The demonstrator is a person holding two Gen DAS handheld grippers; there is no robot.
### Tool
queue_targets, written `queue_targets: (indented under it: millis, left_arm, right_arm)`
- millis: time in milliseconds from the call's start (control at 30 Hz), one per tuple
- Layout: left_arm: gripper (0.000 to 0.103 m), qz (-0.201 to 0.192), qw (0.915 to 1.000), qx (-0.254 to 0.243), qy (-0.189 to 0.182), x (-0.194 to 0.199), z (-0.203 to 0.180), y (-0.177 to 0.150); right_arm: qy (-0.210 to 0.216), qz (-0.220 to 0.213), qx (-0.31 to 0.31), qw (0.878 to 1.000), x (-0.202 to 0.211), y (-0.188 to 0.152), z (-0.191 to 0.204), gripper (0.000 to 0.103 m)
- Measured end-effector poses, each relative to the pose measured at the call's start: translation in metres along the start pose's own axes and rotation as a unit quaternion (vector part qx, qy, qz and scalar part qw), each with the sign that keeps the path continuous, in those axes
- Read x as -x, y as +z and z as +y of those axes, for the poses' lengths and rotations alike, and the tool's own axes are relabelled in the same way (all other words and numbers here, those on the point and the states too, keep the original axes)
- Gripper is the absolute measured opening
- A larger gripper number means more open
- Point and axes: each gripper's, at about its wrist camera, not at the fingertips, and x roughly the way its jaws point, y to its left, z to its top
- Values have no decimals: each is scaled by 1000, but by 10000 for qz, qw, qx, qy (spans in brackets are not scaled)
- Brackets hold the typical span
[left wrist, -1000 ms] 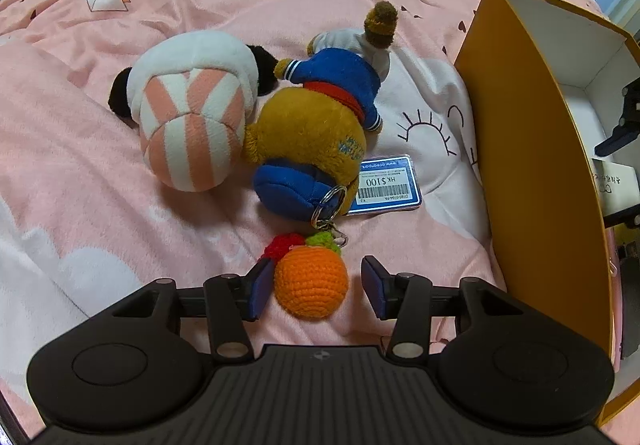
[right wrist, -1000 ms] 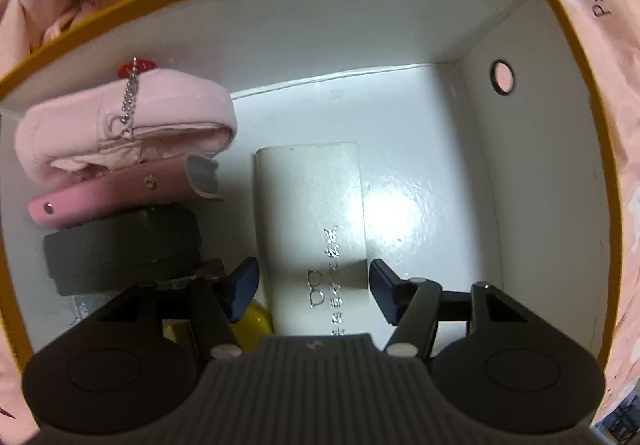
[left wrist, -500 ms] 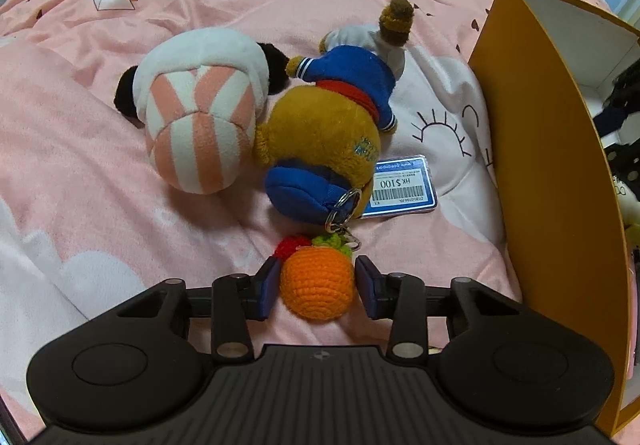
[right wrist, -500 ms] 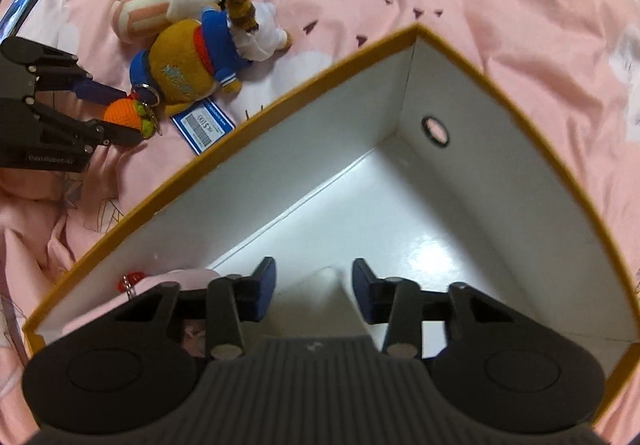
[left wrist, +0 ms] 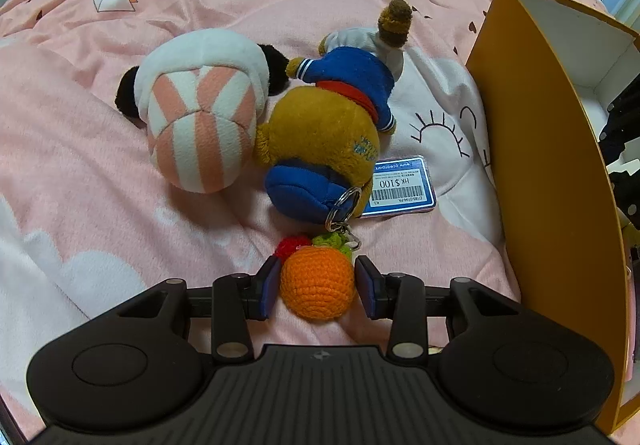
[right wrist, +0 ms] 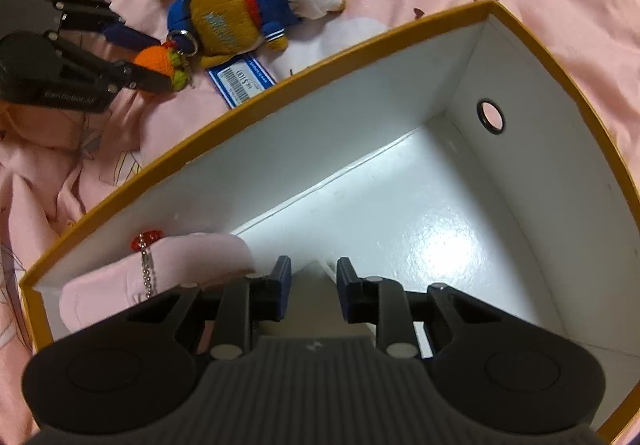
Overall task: Organize objects
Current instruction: 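Open the right gripper and withdraw while the left grasps the crocheted orange keychain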
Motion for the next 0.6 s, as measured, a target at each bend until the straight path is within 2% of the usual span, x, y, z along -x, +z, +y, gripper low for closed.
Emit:
queue_targets:
  millis: [133, 200, 333, 400, 567, 600]
  left_arm:
    - [45, -39, 10000, 31, -41, 2, 2, 0]
    - [45, -70, 10000, 11, -56, 4, 1, 0]
    - [45, -89, 9999, 25, -85, 6, 1, -1]
    - [45, -87, 9999, 22, -84, 6, 1, -1]
    - [45, -89, 9999, 29, -100, 7, 2, -2]
    - [45, -87, 9999, 40, -119, 7, 2, -2]
  right_arm:
    - [-186, -248, -457, 9985, 17, -7, -17, 26]
    - [-495, -107, -710, 9962, 21, -13, -27, 26]
    - [-1113, 357, -782, 9901, 17, -30, -35, 20]
    - [-1303, 413, -768, 9876, 16, -36, -33, 18]
    - [-1292, 573, -1208, 9826, 19, -39, -38, 13]
    - [-1206, 657, -1309, 9818, 19, -39, -40, 8]
